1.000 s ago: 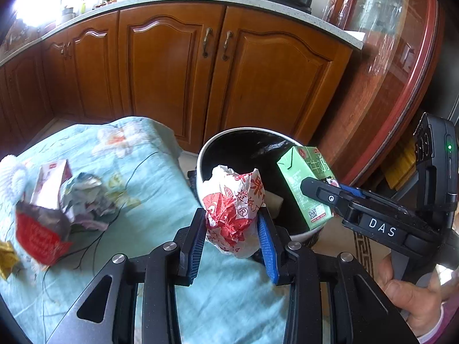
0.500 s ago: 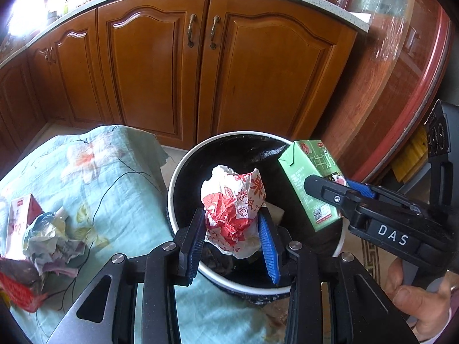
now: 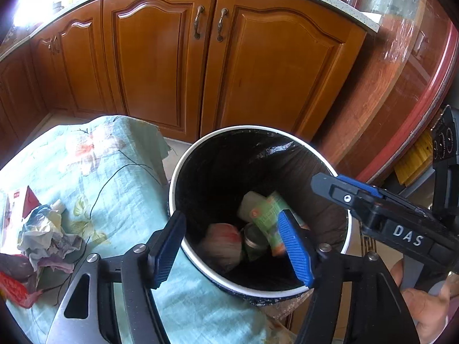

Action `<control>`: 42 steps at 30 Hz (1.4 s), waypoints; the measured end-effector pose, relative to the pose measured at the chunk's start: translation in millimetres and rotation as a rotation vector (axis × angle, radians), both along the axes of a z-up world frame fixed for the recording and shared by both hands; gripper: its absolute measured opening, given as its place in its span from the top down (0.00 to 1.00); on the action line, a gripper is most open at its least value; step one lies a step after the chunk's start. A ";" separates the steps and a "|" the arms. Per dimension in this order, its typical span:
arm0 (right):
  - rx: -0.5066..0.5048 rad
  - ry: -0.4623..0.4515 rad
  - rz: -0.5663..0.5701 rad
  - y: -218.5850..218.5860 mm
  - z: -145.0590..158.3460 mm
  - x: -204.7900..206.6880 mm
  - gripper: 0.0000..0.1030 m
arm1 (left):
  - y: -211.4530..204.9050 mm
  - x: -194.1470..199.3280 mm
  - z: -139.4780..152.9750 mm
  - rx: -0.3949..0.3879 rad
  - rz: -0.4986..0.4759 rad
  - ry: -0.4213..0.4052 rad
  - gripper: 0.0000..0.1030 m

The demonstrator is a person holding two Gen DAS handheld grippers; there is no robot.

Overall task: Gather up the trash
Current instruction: 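Move both open tools back toward the remaining trash on the table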

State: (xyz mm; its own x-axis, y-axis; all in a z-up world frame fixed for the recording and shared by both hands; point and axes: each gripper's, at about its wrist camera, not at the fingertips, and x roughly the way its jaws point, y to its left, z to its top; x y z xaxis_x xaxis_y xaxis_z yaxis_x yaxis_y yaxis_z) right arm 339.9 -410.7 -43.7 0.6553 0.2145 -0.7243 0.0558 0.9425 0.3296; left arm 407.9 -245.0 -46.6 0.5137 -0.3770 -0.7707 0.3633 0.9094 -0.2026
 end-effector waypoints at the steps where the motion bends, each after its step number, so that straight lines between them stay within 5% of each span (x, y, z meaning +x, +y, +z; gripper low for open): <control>1: 0.005 -0.005 -0.003 -0.1 1.4 -1.4 0.45 | 1.4 -1.5 0.1 -0.004 0.003 0.001 0.34; 18: 0.088 -0.082 0.067 57.9 2.4 -54.6 0.17 | 85.2 -84.9 3.0 -0.070 0.145 -0.022 0.34; 42: 0.107 -0.045 0.259 175.7 -20.3 -73.6 0.17 | 221.7 -173.1 0.1 -0.085 0.403 -0.025 0.34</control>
State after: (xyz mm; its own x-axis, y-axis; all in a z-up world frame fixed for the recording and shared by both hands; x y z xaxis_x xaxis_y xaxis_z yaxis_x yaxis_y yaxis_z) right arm 266.3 -235.0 -64.0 0.5994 0.4529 -0.6601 -0.1996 0.8831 0.4247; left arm 234.8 -23.2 -46.5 0.6515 -0.2040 -0.7307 -0.0122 0.9602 -0.2790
